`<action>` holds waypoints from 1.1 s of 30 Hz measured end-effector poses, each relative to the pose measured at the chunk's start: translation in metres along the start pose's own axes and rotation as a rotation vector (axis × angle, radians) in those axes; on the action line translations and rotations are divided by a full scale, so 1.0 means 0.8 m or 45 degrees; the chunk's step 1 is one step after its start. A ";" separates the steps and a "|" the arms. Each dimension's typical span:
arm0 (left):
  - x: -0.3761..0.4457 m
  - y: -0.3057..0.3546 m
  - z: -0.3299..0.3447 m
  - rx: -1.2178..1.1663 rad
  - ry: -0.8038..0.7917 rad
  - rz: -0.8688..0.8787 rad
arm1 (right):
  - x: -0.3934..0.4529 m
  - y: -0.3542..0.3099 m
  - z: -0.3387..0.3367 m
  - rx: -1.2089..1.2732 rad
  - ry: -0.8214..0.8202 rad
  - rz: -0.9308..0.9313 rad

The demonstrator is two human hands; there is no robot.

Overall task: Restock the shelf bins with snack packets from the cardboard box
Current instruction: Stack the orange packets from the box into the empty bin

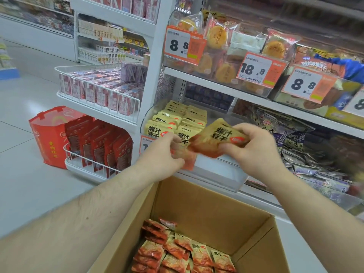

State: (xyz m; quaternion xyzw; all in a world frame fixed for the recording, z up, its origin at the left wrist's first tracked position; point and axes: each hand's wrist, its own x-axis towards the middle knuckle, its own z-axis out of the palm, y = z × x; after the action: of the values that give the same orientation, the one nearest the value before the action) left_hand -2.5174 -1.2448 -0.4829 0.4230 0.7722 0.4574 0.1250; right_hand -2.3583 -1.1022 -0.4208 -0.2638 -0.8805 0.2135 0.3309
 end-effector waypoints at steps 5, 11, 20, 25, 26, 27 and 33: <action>0.011 -0.015 0.000 0.183 0.073 -0.029 | 0.013 0.006 0.013 -0.130 -0.007 -0.196; 0.014 -0.018 0.000 0.258 0.104 -0.034 | 0.043 0.011 0.050 -0.256 -0.168 -0.077; 0.020 -0.027 0.002 0.339 0.134 -0.004 | 0.081 0.005 0.090 -0.195 -0.547 0.175; 0.021 -0.031 0.002 0.338 0.125 0.007 | 0.082 0.000 0.097 -0.341 -0.660 0.132; 0.021 -0.032 0.002 0.336 0.124 0.010 | 0.083 -0.001 0.095 -0.333 -0.620 0.141; 0.021 -0.032 0.001 0.336 0.122 0.011 | 0.084 -0.001 0.091 -0.324 -0.565 0.149; 0.020 -0.030 0.003 0.335 0.112 0.019 | 0.081 0.009 0.095 -0.217 -0.454 0.181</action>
State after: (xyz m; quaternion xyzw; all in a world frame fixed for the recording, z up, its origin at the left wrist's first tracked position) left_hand -2.5388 -1.2363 -0.5004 0.4210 0.8270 0.3712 0.0310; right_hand -2.4508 -1.0728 -0.4466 -0.3105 -0.9191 0.2043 0.1305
